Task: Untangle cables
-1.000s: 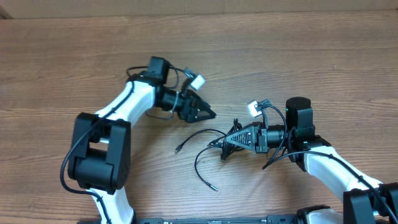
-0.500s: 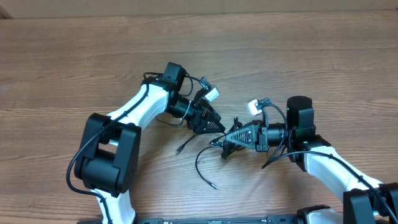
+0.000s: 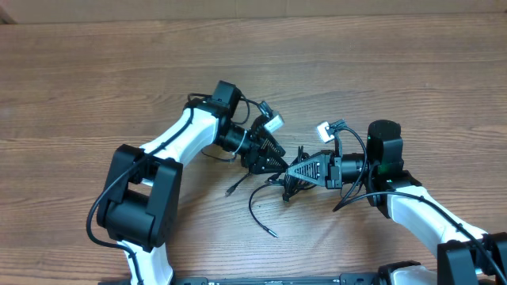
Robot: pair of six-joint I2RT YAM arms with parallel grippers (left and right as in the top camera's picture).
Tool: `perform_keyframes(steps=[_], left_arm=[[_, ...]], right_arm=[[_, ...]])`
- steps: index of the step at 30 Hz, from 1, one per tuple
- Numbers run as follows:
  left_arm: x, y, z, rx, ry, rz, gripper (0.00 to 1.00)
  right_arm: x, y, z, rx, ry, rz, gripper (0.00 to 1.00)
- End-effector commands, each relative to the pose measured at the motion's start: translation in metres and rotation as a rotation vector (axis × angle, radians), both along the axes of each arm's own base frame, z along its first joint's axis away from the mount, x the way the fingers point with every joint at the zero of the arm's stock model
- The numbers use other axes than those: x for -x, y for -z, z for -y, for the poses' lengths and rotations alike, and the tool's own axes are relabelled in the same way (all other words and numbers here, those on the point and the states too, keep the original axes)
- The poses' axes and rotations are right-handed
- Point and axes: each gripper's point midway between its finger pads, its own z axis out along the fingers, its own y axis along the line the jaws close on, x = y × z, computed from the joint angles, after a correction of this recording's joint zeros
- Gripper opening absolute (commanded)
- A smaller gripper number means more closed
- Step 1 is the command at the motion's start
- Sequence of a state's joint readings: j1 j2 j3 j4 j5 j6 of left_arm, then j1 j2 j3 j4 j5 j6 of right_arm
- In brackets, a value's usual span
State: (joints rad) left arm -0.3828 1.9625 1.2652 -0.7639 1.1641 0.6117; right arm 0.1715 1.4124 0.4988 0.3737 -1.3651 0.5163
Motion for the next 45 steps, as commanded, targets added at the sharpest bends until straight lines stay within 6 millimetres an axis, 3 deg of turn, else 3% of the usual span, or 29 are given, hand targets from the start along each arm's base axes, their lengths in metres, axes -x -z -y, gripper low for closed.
perform_keyframes(steps=[1,6,24,28,34,45], left_arm=[[0.005,-0.007,0.009,0.056,0.052,0.049,0.73],[0.008,-0.007,0.012,0.066,0.070,0.069,0.63],[0.019,-0.016,0.011,0.162,0.127,0.111,0.73],[0.019,-0.021,0.013,0.200,0.133,0.129,0.69],[0.016,-0.025,0.015,0.235,0.134,0.153,0.52],[0.011,-0.018,0.021,0.280,0.100,0.018,0.58]], right_arm=[[0.000,-0.007,0.000,-0.014,-0.018,0.012,0.04],[0.000,-0.007,0.000,-0.014,-0.018,0.009,0.04],[-0.005,-0.019,-0.001,-0.035,-0.011,0.017,0.04],[-0.005,-0.019,-0.001,-0.035,-0.011,0.017,0.04],[-0.002,-0.019,-0.005,-0.035,-0.026,0.019,0.04],[-0.004,-0.018,-0.006,-0.028,-0.011,0.020,0.04]])
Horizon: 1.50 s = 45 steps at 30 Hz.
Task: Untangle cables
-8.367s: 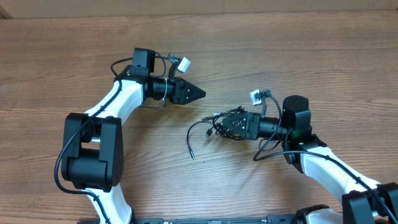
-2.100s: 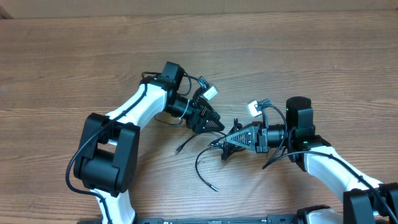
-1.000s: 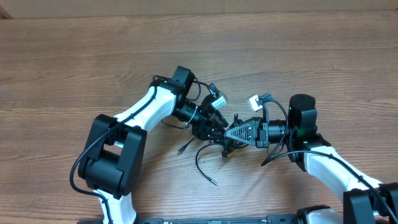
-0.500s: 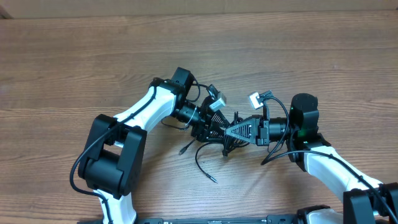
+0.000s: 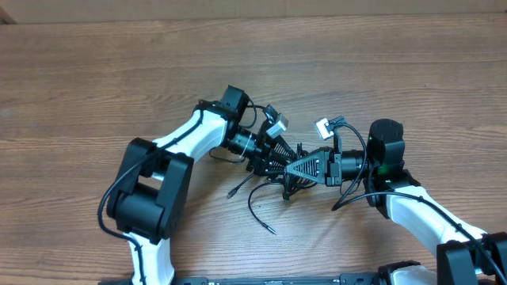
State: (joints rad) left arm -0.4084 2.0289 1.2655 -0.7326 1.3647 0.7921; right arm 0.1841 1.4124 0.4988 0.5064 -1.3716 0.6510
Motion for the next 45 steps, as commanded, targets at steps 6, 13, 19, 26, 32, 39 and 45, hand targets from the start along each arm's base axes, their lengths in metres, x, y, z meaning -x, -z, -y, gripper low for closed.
perform_keyframes(steps=[6,13,19,26,32,39,45], left_arm=[[0.003,-0.005,0.006,0.029,0.014,-0.035,0.56],[0.016,-0.006,0.016,0.035,0.055,-0.043,0.54],[0.016,-0.003,0.017,0.031,0.058,-0.032,0.32],[0.007,-0.001,0.014,0.008,0.025,-0.076,0.04],[-0.019,-0.003,-0.009,-0.013,-0.075,-0.160,0.04],[-0.052,-0.009,-0.048,0.020,-0.203,-0.203,0.04],[-0.070,-0.015,-0.075,0.053,-0.283,-0.247,0.04]], right_arm=[[-0.003,-0.006,-0.002,-0.003,0.003,0.031,0.04],[-0.003,-0.006,-0.002,-0.004,0.003,0.031,0.04],[-0.003,-0.006,-0.002,-0.005,0.003,0.032,0.04],[-0.003,-0.007,-0.002,-0.006,0.003,0.038,0.04],[-0.004,-0.007,-0.002,-0.006,0.003,0.038,0.04],[-0.004,-0.007,-0.002,-0.005,0.004,0.038,0.04],[-0.018,0.006,0.000,0.044,0.103,-0.021,0.04]])
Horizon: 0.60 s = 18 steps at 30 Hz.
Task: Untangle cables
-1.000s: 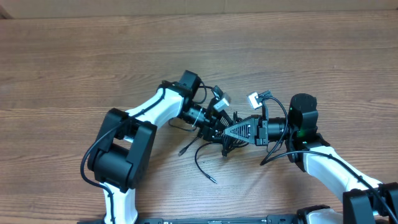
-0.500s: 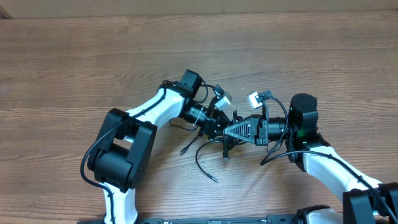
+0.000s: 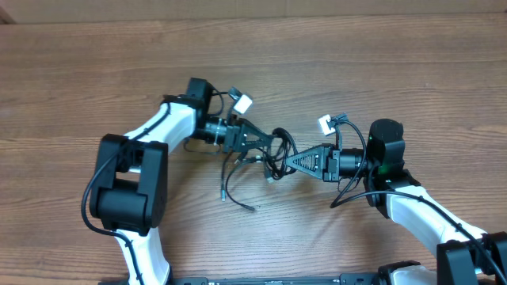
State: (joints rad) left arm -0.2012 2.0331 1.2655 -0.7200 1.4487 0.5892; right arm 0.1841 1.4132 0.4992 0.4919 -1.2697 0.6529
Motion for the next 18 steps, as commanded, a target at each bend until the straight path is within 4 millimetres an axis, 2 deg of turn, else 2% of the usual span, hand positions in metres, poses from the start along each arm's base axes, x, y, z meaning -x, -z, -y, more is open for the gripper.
perform_keyframes(steps=[1,7,13,18], left_arm=[[-0.016,-0.003,-0.019,0.035,-0.060,-0.035,0.04],[-0.019,-0.013,-0.026,0.095,-0.075,-0.028,0.04],[-0.019,-0.019,-0.026,0.129,-0.073,-0.037,0.04],[-0.017,-0.023,-0.026,0.129,-0.072,-0.042,0.04]], right_arm=[[-0.005,0.002,-0.001,0.017,0.030,-0.024,0.04],[-0.023,0.026,0.006,0.104,0.172,-0.112,0.04],[-0.036,0.073,0.027,0.285,0.358,-0.242,0.04],[-0.035,0.108,0.049,0.441,0.478,-0.342,0.04]])
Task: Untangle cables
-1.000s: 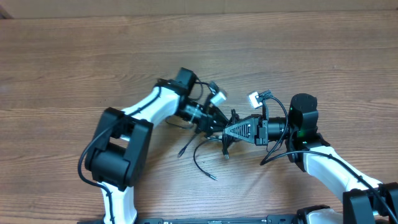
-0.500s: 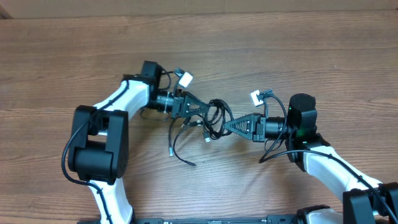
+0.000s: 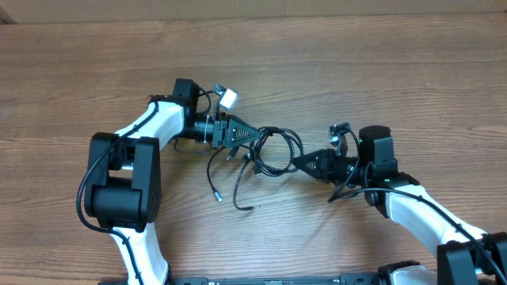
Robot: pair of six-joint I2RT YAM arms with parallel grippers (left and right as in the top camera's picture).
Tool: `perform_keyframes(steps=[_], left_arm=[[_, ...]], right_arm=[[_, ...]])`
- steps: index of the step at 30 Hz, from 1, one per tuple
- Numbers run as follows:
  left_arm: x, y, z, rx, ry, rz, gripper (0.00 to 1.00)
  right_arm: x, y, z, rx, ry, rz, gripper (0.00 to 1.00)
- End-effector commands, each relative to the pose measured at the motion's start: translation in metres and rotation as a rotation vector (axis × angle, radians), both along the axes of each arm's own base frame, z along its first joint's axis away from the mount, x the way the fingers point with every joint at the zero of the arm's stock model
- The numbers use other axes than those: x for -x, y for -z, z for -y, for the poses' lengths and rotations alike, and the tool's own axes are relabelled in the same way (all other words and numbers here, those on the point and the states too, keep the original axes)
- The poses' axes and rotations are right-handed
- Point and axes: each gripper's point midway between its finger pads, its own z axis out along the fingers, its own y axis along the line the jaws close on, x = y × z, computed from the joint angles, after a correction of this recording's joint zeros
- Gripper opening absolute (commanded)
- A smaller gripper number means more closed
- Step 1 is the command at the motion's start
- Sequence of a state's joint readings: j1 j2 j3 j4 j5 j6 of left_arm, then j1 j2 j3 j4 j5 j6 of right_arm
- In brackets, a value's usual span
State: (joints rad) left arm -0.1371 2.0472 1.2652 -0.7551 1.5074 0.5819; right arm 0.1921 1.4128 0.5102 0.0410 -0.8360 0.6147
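A bundle of thin black cables (image 3: 273, 150) hangs in loose loops between my two grippers at the middle of the table. My left gripper (image 3: 253, 136) points right and is shut on the left side of the loops. My right gripper (image 3: 299, 162) points left and is shut on their right side. Two loose cable ends trail down onto the wood, one ending at a plug (image 3: 217, 195), the other (image 3: 247, 207) lower and to the right. How the strands cross inside the loops is too fine to tell.
The wooden table (image 3: 412, 71) stretches around the arms. Its far edge runs along the top of the view. The left arm's black base (image 3: 119, 198) stands at the lower left, the right arm's forearm (image 3: 420, 210) at the lower right.
The left gripper has moved left and a little up, and the right gripper has drawn back to the right. The cable loops between them are spread wider.
At first both grippers met tip to tip over a tight knot of cables at the table's middle. Then the left gripper pressed closer into it. By the last earlier moment the left had pulled away left with cable in it, and now the loops are stretched between both.
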Motion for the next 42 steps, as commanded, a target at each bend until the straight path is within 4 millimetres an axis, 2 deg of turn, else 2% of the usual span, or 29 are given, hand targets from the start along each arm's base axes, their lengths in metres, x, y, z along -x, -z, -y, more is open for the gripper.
perform_keyframes(steps=[1,5,10,13,15,21,25,27,29,31,33,35,36,37,39,41,42], left_arm=[[-0.005,-0.021,-0.005,0.080,-0.012,0.028,0.04],[0.006,-0.036,0.003,0.086,0.016,0.067,0.04],[0.031,-0.064,0.020,0.106,0.077,0.174,0.04],[0.040,-0.078,0.021,0.102,0.089,0.225,0.04],[0.041,-0.078,0.019,0.069,0.085,0.253,0.04],[0.018,-0.040,0.000,-0.178,0.035,0.335,0.04],[-0.010,-0.017,-0.019,-0.356,-0.081,0.229,0.05],[-0.031,0.008,-0.037,-0.549,-0.204,0.125,0.05],[-0.053,0.039,-0.071,-0.810,-0.410,-0.018,0.04],[-0.064,0.059,-0.107,-1.007,-0.632,-0.165,0.04],[-0.067,0.068,-0.137,-1.134,-0.808,-0.269,0.04],[-0.067,0.071,-0.151,-1.200,-0.873,-0.283,0.05],[-0.067,0.071,-0.154,-1.214,-0.881,-0.281,0.12],[-0.066,0.072,-0.156,-1.224,-0.886,-0.279,0.31],[-0.066,0.072,-0.156,-1.227,-0.885,-0.281,0.45],[-0.066,0.071,-0.154,-1.214,-0.878,-0.283,0.64],[-0.066,0.071,-0.149,-1.194,-0.863,-0.286,0.68]], right_arm=[[-0.012,0.023,0.022,0.153,0.123,-0.014,0.04],[-0.013,0.026,0.025,0.170,0.136,-0.021,0.04],[-0.013,0.026,0.026,0.173,0.139,-0.020,0.04],[-0.014,0.027,0.027,0.179,0.144,-0.021,0.04],[-0.014,0.028,0.028,0.186,0.151,-0.026,0.04],[-0.016,0.031,0.032,0.196,0.187,-0.045,0.04],[-0.020,0.032,0.036,0.207,0.230,-0.061,0.04],[-0.020,0.033,0.036,0.207,0.235,-0.066,0.04],[-0.020,0.033,0.036,0.207,0.235,-0.066,0.04],[-0.020,0.033,0.036,0.207,0.235,-0.066,0.04],[-0.020,0.033,0.036,0.207,0.234,-0.066,0.04],[-0.020,0.033,0.036,0.207,0.234,-0.066,0.04],[-0.020,0.033,0.036,0.207,0.234,-0.066,0.04],[-0.020,0.033,0.036,0.207,0.235,-0.065,0.04],[-0.020,0.033,0.036,0.207,0.234,-0.065,0.04],[-0.020,0.033,0.036,0.207,0.235,-0.065,0.04],[-0.020,0.033,0.036,0.207,0.235,-0.065,0.04]])
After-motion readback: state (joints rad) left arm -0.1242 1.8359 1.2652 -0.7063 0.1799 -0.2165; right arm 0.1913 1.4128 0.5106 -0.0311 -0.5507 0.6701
